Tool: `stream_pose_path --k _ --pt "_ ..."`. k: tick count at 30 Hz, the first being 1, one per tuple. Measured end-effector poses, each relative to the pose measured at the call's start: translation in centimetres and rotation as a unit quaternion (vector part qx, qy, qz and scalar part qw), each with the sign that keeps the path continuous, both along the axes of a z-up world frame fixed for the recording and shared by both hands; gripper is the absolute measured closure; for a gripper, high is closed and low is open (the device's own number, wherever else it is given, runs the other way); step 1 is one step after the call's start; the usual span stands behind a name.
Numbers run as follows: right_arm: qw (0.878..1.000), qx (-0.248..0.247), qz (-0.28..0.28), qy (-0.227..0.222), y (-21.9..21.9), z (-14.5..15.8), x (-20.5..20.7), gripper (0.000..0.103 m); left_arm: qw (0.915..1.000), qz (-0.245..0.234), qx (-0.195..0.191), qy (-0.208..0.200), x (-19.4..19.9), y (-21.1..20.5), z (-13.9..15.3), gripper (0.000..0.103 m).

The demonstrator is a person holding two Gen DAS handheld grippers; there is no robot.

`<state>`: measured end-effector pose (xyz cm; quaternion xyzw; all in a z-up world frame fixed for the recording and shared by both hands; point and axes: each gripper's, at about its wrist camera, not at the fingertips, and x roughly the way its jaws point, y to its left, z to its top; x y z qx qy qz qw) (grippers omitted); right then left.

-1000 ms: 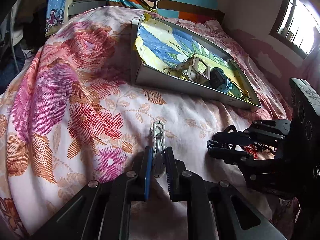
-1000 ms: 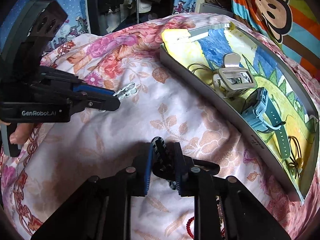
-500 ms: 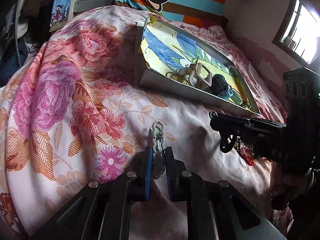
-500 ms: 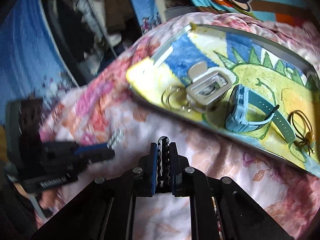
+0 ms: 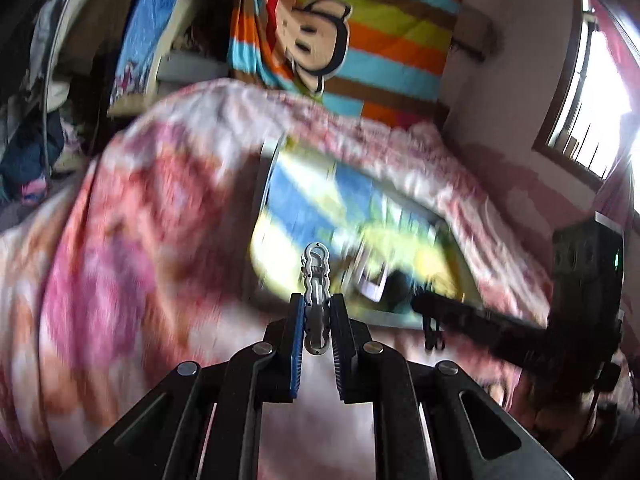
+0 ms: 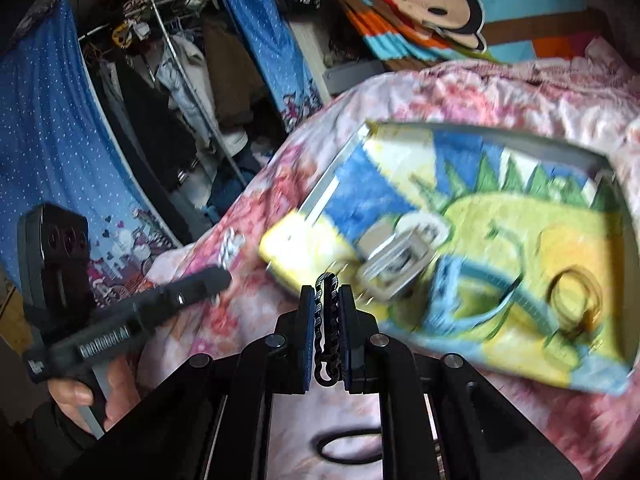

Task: Organize jewelry
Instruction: 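Carry the pendant and black clip over the grey tray with both tools, then lower both items into the tray and open both tools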

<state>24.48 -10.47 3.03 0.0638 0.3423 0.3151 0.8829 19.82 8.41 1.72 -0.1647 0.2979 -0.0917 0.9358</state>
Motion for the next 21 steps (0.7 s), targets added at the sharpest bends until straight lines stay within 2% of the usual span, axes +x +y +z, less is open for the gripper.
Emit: stream_pose_path --k 4,8,9,11,18,21 --pt "0.999 -0.003 -0.035 -0.023 -1.9 1.6 2.0 0.093 0.9999 0.0 0.004 -0.017 2.8 -0.6 1.7 0.091" --pt "0.996 -0.002 -0.085 -0.027 -3.6 2.0 5.6 0.093 0.9995 -0.004 0.032 0.005 6.8 -1.8 1.4 0.091" --pt "0.995 -0.008 -0.094 -0.028 -3.8 1.9 6.3 0.093 0.9995 -0.001 0.03 0.004 7.6 -1.9 1.1 0.091" --pt "0.993 -0.022 -0.111 -0.023 -4.1 1.4 8.1 0.093 0.9996 -0.006 0.024 0.016 9.1 -2.4 0.3 0.091" --pt "0.99 -0.044 -0.134 -0.003 -3.7 -1.1 11.3 0.093 0.9963 -0.006 0.073 0.045 11.1 -3.6 -2.6 0.091" --pt "0.99 -0.054 -0.133 0.002 -3.3 -2.2 11.3 0.093 0.9966 -0.004 0.057 0.059 11.6 -3.1 -3.2 0.091"
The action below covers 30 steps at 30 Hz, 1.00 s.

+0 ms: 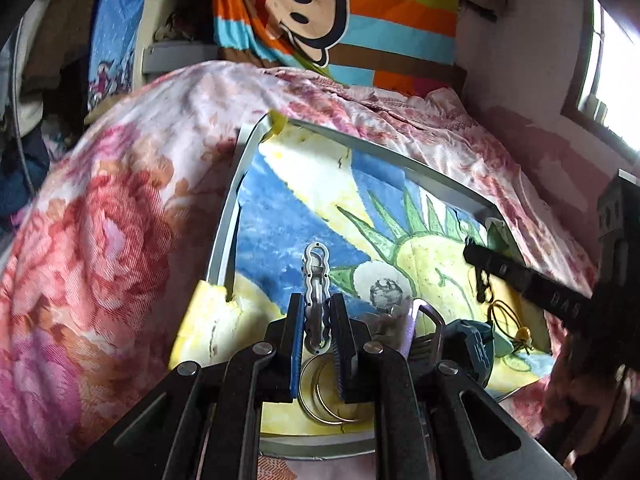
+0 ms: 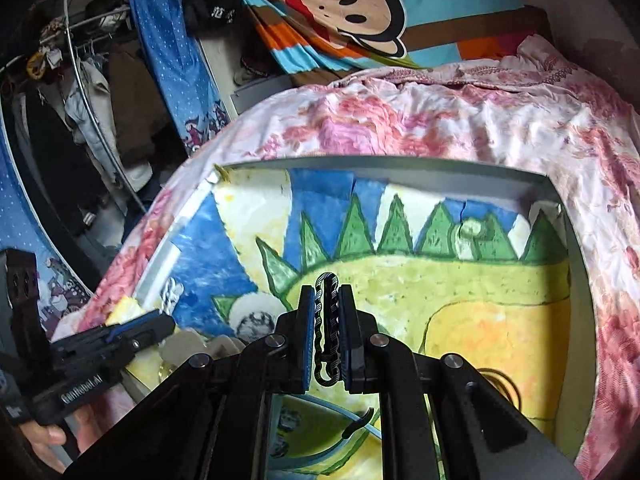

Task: Organize jewelry
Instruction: 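Lower both items into the tray and open both tools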

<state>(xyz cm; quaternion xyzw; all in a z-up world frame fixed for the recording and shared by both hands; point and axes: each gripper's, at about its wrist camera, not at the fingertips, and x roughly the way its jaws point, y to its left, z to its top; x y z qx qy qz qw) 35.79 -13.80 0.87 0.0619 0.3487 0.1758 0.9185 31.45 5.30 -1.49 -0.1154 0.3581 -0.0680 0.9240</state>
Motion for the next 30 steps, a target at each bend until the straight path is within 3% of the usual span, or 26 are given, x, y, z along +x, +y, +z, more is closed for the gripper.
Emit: stream_pose_path --k 12,15,17,20,22,26,28,30 --pt "1.0 -0.005 -0.001 0.015 -0.1 -1.1 0.2 0.092 0.9999 -0.008 0.012 0.006 0.4 -0.6 -0.2 0.09" --pt "1.0 -0.008 -0.003 0.017 -0.4 -0.8 0.1 0.084 0.9999 -0.01 0.008 0.01 0.4 -0.5 -0.2 0.089" --pt "1.0 -0.006 -0.007 0.01 -0.8 -0.4 -0.3 0.062 0.9999 -0.01 0.01 0.01 0.4 -0.6 0.0 0.084" --pt "1.0 -0.003 -0.013 0.002 -1.8 0.6 -1.0 0.058 0.9999 -0.013 0.01 0.003 -0.1 -0.9 0.7 0.063" --pt "1.0 -0.007 -0.017 -0.005 -2.6 1.5 -1.8 0.056 0.9999 -0.004 0.008 -0.01 -0.9 -0.9 1.4 0.038" --pt "0.999 -0.014 -0.025 -0.033 -4.4 3.9 -4.6 0.038 0.9996 0.005 -0.008 -0.028 -2.6 -1.1 3.8 0.027" --pt "0.998 -0.016 -0.027 -0.046 -5.2 5.2 -6.1 0.032 0.9989 0.015 -0.015 -0.041 -3.7 -1.3 5.0 0.014" --pt "0.997 -0.016 -0.026 -0.064 -6.0 6.6 -8.1 0.024 0.9975 0.024 -0.024 -0.061 -5.4 -1.5 6.4 0.007"
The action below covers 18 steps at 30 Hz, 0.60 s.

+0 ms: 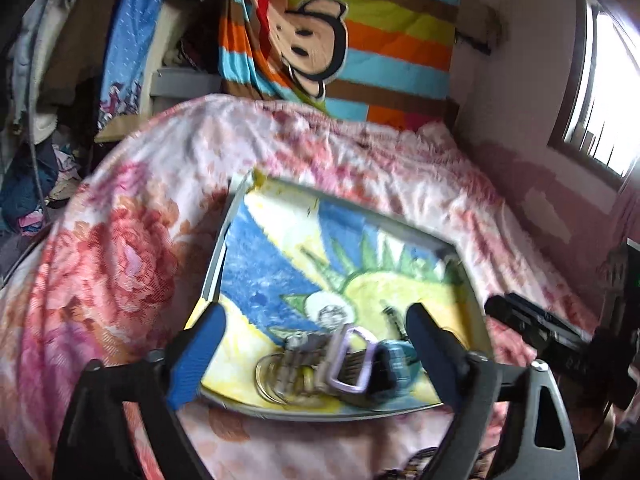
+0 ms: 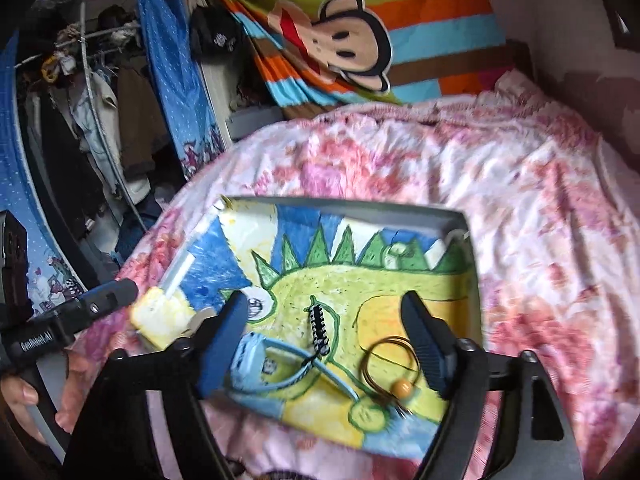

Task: Organize jewelry
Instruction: 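Lower both items into the tray and open both tools, then move the left tool to the black hair tie while the right tool reaches the black bead strands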

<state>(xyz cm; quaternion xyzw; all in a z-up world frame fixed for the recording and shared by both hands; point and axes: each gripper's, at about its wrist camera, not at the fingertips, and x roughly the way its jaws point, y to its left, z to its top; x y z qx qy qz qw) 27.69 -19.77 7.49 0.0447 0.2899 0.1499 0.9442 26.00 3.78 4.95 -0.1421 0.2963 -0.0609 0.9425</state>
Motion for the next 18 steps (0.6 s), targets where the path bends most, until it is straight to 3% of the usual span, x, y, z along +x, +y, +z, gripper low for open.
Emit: stream_pose_path --k 4,9,13,18 --pt "0.999 0.0 0.005 -0.042 -1.3 2.6 -4.8 0.012 0.9989 0.014 0.001 -0.044 -4.5 -1.1 2.5 0.0" --pt "0.996 -0.024 0.005 -0.091 -2.5 4.5 -11.3 0.012 0.9962 0.028 0.023 -0.079 -10.0 -2.0 4.1 0.0" --pt "0.993 -0.031 0.005 -0.116 -3.8 4.9 -16.9 0.012 0.9936 0.032 0.043 -0.099 -14.4 -2.4 3.7 0.0" --pt "0.991 -0.041 0.004 -0.125 -5.7 4.0 -22.2 0.012 0.9946 0.028 0.049 -0.087 -18.3 -2.5 2.0 0.0"
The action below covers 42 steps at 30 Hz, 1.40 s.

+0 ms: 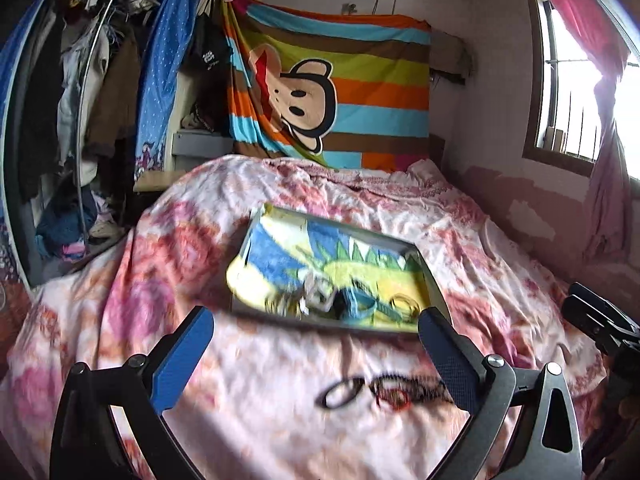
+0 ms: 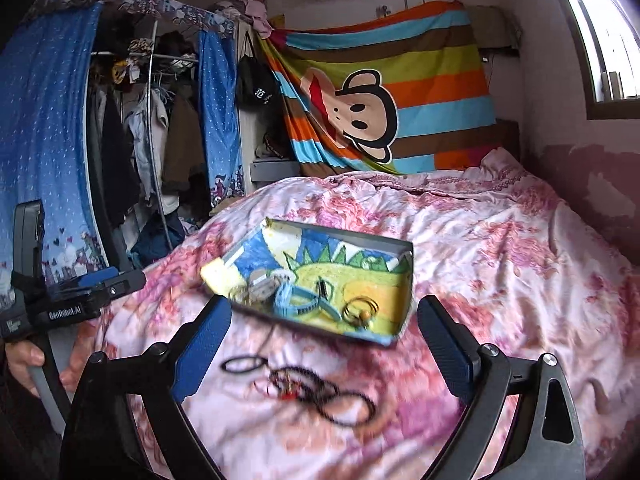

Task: Organize jewelry
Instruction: 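Move the left tool to the black hair tie while the right tool reaches the black bead strands, then close the left tool on the black hair tie while the right tool grips the black bead strands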

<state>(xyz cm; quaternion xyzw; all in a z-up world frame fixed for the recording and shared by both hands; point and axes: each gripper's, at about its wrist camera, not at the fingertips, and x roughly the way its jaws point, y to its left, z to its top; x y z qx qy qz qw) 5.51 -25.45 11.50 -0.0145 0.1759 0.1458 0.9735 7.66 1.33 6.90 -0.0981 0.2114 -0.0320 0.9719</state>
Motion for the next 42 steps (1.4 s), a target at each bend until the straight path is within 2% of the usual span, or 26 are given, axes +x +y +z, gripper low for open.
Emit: stream_pose_path --k 3,7,16,19,26,32,36,42 --pt "1.0 -0.006 0.0 0.011 -0.7 -1.1 -1.7 0.012 0.9999 -0.011 0.003 0.011 -1.4 -0.1 -1.0 0.0" --pt "0.999 -0.013 0.002 0.042 -1.6 -3.6 -3.0 0.011 0.9985 -0.031 0.03 0.034 -2.7 -0.9 -2.5 0.0" --pt "0.992 -0.031 -0.004 0.119 -1.9 -9.0 -1.8 0.012 0.9893 -0.069 0.09 0.092 -3.3 -3.5 -6.1 0.0" --pt "0.989 -0.035 -0.004 0.145 -1.5 -10.2 -0.8 0.011 0.9873 -0.072 0.096 0.104 -2.8 -3.8 -6.6 0.0" --pt "0.979 -0.044 0.014 0.2 -1.4 -12.0 2.8 0.012 0.9775 -0.096 0.108 0.154 0.7 -3.9 -8.0 0.0" --pt "0.974 -0.066 0.051 0.21 -0.5 -12.0 5.6 0.012 0.9675 -0.124 0.134 0.175 3.9 -4.3 -8.9 0.0" --pt "0.965 -0.103 0.085 0.224 1.0 -12.4 8.0 0.012 0.9609 -0.138 0.155 0.183 6.1 -4.8 -9.5 0.0" --pt "0.96 -0.137 0.095 0.225 2.4 -12.8 10.6 0.012 0.9479 -0.178 0.172 0.201 8.7 -5.7 -11.0 0.014"
